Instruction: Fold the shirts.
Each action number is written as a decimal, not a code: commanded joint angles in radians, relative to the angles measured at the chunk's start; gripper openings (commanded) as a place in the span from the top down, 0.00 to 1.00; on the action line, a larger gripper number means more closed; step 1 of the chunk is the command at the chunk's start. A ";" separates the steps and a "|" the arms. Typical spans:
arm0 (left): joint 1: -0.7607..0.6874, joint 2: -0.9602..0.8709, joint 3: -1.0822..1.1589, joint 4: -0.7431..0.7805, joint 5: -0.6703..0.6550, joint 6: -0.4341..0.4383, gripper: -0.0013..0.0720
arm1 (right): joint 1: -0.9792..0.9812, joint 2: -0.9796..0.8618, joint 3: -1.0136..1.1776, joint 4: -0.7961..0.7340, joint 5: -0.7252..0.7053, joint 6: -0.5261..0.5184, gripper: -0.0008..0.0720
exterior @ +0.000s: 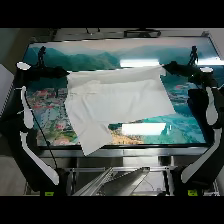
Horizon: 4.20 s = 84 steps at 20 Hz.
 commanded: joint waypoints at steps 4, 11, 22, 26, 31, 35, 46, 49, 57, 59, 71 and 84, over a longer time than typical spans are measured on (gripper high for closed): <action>-0.063 -0.001 0.001 0.279 0.039 -0.047 0.97 | 0.033 -0.033 0.003 -0.152 -0.035 0.025 0.97; -0.087 -0.008 -0.042 0.340 0.014 -0.048 0.97 | 0.083 -0.034 0.003 -0.327 -0.099 0.078 0.97; -0.082 0.094 -0.035 0.328 -0.169 -0.158 0.02 | 0.019 0.099 0.003 -0.406 0.120 0.263 0.49; -0.051 0.208 -0.149 0.326 -0.290 -0.227 0.02 | -0.067 0.213 -0.002 -0.609 0.410 0.361 0.49; -0.046 0.416 -0.600 0.327 -0.328 -0.236 0.02 | -0.110 0.312 -0.210 -0.648 0.575 0.360 0.49; -0.040 0.584 -0.938 0.335 -0.270 -0.235 0.02 | -0.135 0.359 -0.376 -0.655 0.531 0.346 0.49; -0.027 0.767 -1.427 0.059 -0.049 -0.143 0.03 | -0.140 0.353 -0.395 -0.654 0.443 0.339 0.49; -0.027 0.708 -1.458 -0.033 0.005 -0.082 0.03 | -0.140 0.352 -0.395 -0.654 0.443 0.339 0.49; -0.024 0.687 -1.362 -0.023 -0.106 -0.062 0.03 | -0.140 0.352 -0.395 -0.659 0.446 0.339 0.49; -0.024 0.733 -1.325 0.074 -0.146 -0.106 0.03 | -0.140 0.349 -0.395 -0.667 0.446 0.339 0.42; 0.077 0.975 -1.540 0.147 -0.058 -0.166 0.03 | -0.138 0.201 -0.395 -0.581 0.500 0.262 0.30; -0.145 0.729 -1.470 -0.087 0.147 -0.073 0.24 | -0.060 0.190 -0.396 -0.507 0.506 0.241 0.32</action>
